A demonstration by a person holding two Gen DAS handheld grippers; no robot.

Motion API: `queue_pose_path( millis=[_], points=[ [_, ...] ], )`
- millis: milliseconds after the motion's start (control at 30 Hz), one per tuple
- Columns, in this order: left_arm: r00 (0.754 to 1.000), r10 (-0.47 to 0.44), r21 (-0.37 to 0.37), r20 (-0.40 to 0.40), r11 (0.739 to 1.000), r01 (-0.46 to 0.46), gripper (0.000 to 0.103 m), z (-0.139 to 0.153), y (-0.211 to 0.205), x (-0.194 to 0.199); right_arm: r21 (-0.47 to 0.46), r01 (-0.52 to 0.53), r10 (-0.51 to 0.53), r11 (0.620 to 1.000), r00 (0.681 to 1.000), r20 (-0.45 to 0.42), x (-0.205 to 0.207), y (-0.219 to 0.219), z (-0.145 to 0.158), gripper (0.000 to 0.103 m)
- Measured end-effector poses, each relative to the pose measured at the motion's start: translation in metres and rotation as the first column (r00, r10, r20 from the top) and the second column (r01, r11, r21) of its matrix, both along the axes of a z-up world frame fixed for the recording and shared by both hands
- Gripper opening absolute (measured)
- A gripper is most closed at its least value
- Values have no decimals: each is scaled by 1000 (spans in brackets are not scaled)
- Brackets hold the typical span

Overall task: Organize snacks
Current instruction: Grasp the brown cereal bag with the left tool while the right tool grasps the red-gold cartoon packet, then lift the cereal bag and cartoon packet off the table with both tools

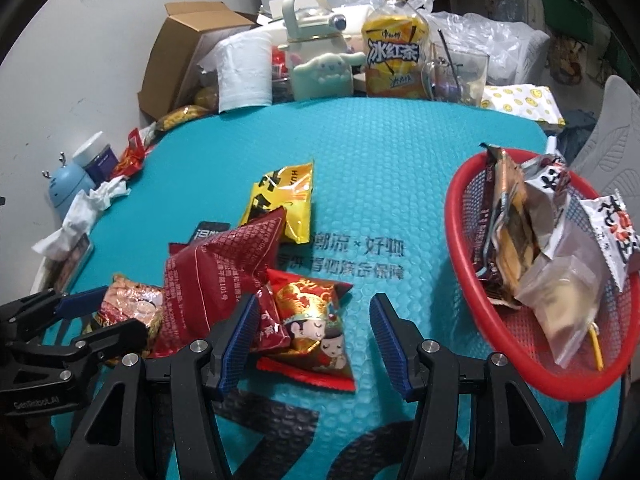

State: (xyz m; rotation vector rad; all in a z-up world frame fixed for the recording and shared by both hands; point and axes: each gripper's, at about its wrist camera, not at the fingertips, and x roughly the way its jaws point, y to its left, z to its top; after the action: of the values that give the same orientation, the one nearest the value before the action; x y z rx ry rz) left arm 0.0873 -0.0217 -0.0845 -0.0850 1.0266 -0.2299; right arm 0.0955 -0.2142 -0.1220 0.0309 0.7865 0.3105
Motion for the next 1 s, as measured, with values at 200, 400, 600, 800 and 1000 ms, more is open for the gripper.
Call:
queue_pose_path(
  millis=[200,400,600,800,1000],
  points=[
    [1000,-9,-26,-26,1000,8,65,-8,0,5,1,-7,7,1000,1000,-10,8,0,-5,54],
    [1000,-19,-14,-19,1000,19,65,-12,-4,4,-45,-20,19,999,999,-30,11,6,-14,44],
    [1000,-30,-3,4,1000,30,62,-10,-3,-2,-37,-11,10,999,1000,-20,5,3,-14,42],
    [998,-57,13,22,998,57,56,-7,-7,-12,-45,-19,19,999,1000,-21,-9,2,-15,42],
    [997,-77,-5,17,997,77,54,-6,-8,-24,-36,-34,33,999,999,-28,-26,0,-16,42]
  ],
)
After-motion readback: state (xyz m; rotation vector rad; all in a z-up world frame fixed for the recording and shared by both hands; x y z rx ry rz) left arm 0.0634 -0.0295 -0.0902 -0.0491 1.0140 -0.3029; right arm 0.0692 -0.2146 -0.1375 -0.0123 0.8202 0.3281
